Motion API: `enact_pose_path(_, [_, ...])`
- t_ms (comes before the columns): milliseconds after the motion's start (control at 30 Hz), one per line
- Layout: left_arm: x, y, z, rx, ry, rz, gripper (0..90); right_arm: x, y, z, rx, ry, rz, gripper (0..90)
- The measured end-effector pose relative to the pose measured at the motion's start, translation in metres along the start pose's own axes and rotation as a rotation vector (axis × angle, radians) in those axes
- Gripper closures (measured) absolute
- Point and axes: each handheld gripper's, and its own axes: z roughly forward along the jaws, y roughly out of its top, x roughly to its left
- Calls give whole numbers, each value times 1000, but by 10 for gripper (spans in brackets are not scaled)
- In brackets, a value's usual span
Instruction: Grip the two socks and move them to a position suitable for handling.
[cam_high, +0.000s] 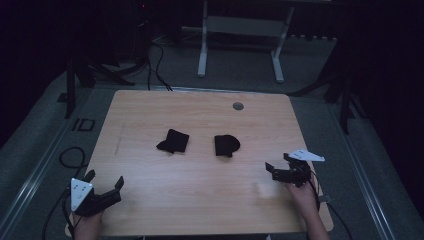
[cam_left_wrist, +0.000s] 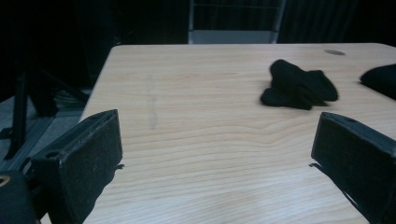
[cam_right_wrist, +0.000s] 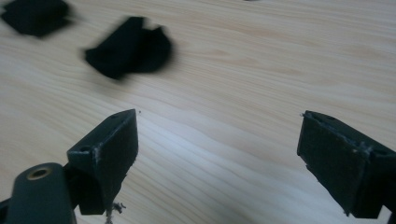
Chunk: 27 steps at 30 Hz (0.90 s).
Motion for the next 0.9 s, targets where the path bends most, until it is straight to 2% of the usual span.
enact_pose_path(67, [-5,0,2,8,-9,17,23,8,7,13,11,12,-18,124])
enact_pose_path(233, [-12,1,4,21,-41,13,23,25,25,45,27,72,-29,124])
enact_pose_path(500, [-15,1,5,26,-60,16,23,44,56,89,38,126,-37,135])
enact_pose_path(600, [-17,1,4,26,-68,15,23,49,65,104,51,122,-50,160])
enact_pose_path(633, [-17,1,4,26,-68,15,23,49,65,104,51,122,-50,160])
enact_pose_path(700, [-20,1,4,21,-77,19,23,53,71,116,56,117,-58,218])
enact_pose_path(767, [-21,2,4,24,-76,33,23,54,75,125,61,117,-57,235])
enact_pose_path(833, [-21,2,4,20,-74,32,23,55,77,135,84,113,-67,302])
enact_pose_path(900, [-21,2,3,18,-76,30,23,54,77,145,107,114,-59,331])
